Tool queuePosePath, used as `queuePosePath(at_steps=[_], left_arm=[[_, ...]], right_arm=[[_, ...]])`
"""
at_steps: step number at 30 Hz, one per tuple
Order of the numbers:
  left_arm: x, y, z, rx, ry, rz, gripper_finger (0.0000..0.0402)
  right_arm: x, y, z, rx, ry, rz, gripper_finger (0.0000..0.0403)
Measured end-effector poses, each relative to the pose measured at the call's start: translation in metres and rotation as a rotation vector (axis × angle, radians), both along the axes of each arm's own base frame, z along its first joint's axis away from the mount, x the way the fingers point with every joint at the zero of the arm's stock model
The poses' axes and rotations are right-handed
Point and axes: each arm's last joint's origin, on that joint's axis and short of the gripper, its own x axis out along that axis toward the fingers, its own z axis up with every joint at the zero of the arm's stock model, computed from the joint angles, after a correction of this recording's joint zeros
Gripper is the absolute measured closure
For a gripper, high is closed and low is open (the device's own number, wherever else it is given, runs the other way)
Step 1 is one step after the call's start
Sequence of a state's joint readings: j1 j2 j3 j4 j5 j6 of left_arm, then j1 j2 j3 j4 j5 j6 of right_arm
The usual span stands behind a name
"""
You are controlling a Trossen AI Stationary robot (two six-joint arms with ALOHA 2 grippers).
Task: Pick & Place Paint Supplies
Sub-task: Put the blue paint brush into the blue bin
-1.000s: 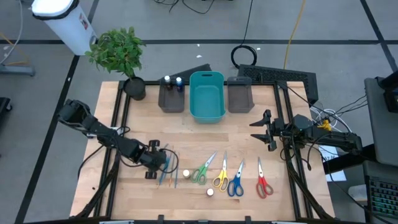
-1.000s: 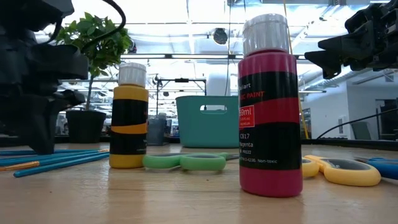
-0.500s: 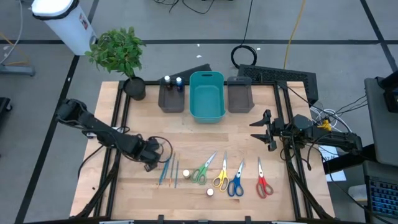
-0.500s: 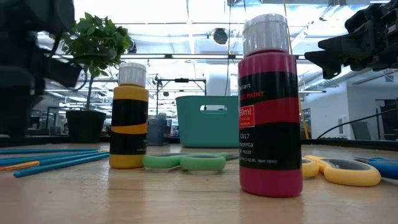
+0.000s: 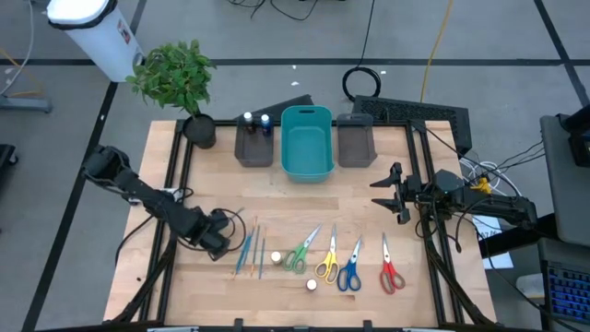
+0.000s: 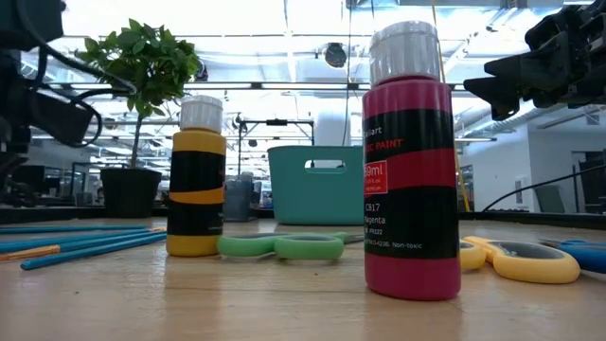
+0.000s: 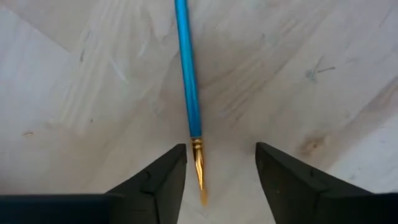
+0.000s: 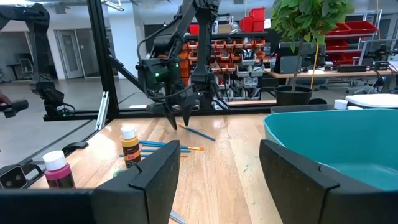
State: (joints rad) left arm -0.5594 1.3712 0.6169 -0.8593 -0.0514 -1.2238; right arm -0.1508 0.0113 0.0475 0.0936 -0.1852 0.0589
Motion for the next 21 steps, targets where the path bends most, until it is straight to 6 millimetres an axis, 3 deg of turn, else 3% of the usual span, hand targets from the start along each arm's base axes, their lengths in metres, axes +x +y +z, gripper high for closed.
queuePosePath(at_steps=[7, 16, 21], left_arm=[[-0.012, 0.004, -0.014, -0.004, 0.021, 0.108, 0.0192], [-0.003, 0.001, -0.016, -0.03, -0.08, 0.006, 0.0193], [-0.005, 0.002, -0.016, -0.035, -0.049, 0.033, 0.0227]], right_arm=[[0.0, 0.0, 0.0, 0.0, 0.0, 0.0, 0.019], [0.0, 0.0, 0.0, 0.0, 0.0, 0.0, 0.019], [0.0, 0.0, 0.0, 0.0, 0.0, 0.0, 0.019]])
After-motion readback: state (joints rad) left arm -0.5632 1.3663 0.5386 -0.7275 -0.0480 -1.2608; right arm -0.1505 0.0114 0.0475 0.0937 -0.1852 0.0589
